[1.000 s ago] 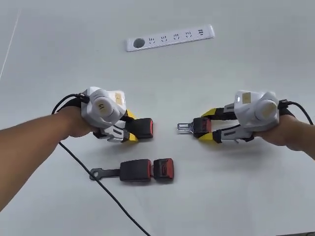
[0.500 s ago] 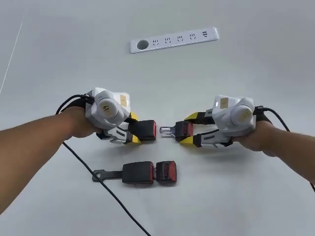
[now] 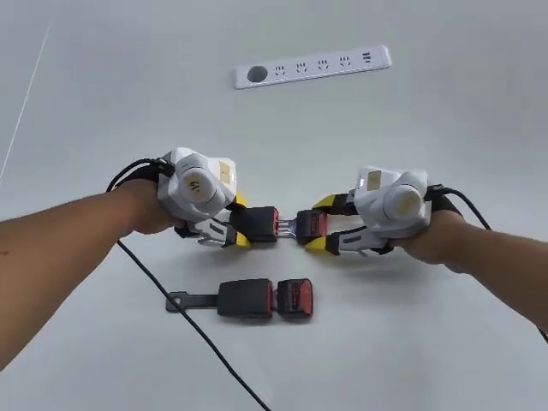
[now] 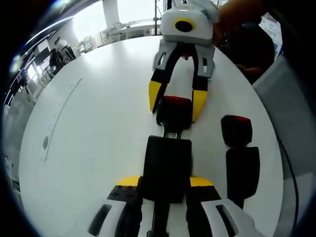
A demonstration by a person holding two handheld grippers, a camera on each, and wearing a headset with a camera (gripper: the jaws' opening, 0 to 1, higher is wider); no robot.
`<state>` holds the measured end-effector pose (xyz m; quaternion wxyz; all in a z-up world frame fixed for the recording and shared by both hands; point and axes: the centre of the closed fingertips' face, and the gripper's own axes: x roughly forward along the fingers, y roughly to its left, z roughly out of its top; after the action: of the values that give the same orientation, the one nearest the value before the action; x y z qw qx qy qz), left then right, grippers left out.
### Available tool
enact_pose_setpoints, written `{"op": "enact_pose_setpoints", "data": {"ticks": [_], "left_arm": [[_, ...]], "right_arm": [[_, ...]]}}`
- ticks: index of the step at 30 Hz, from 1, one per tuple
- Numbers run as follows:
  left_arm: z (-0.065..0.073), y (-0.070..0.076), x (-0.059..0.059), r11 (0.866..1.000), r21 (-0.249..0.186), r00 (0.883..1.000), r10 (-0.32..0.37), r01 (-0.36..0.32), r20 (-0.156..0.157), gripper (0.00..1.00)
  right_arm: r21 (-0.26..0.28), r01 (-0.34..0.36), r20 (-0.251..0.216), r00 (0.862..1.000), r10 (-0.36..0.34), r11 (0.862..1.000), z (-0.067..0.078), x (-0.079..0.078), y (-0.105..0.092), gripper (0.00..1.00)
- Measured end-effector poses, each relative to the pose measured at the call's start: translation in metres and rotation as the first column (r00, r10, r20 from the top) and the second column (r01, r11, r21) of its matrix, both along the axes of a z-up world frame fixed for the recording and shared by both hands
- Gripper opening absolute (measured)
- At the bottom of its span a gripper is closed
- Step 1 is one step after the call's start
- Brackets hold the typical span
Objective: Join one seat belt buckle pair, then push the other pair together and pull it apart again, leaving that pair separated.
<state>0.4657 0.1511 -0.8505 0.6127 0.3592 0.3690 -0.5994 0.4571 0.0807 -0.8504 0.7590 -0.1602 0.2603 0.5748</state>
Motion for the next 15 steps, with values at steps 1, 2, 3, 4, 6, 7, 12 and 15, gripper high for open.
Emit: {"op": "enact_pose_setpoints", "data": {"ticks": [1, 2, 3, 4, 6, 7, 12, 15], "left_arm": [[0.000, 0.000, 0.000, 1.000, 0.001, 1.000, -0.001, 0.001, 0.001, 0.35], [0.000, 0.000, 0.000, 1.000, -0.003, 1.000, 0.002, -0.002, 0.001, 0.35], [-0.001, 0.000, 0.000, 1.000, -0.003, 1.000, -0.001, 0.001, 0.002, 0.35], [-0.001, 0.000, 0.001, 1.000, -0.002, 1.000, -0.003, 0.003, 0.003, 0.35], [-0.001, 0.000, 0.001, 1.000, 0.005, 1.000, -0.020, 0.020, 0.008, 0.35], [-0.002, 0.000, 0.001, 1.000, 0.008, 1.000, -0.026, 0.026, 0.008, 0.35], [-0.002, 0.000, 0.000, 0.999, 0.012, 0.999, -0.039, 0.038, 0.010, 0.34], [-0.002, 0.001, 0.000, 0.999, 0.012, 0.999, -0.038, 0.038, 0.008, 0.34]], "right_arm": [[-0.019, -0.009, 0.014, 1.000, 0.010, 1.000, -0.001, 0.001, -0.001, 0.35], [-0.009, -0.005, -0.001, 1.000, 0.005, 1.000, -0.001, 0.002, -0.003, 0.35], [-0.006, -0.003, -0.005, 1.000, 0.003, 1.000, -0.001, 0.002, -0.003, 0.35], [-0.012, -0.007, -0.002, 1.000, 0.007, 1.000, -0.002, 0.002, -0.002, 0.35], [-0.004, 0.003, -0.018, 1.000, -0.003, 1.000, -0.002, 0.003, -0.001, 0.35], [-0.004, 0.003, -0.020, 1.000, -0.003, 1.000, -0.002, 0.004, 0.000, 0.35], [-0.018, -0.017, -0.024, 1.000, 0.016, 1.000, -0.003, 0.005, 0.004, 0.35], [-0.013, -0.011, -0.031, 0.999, 0.010, 1.000, -0.003, 0.006, 0.008, 0.35]]}}
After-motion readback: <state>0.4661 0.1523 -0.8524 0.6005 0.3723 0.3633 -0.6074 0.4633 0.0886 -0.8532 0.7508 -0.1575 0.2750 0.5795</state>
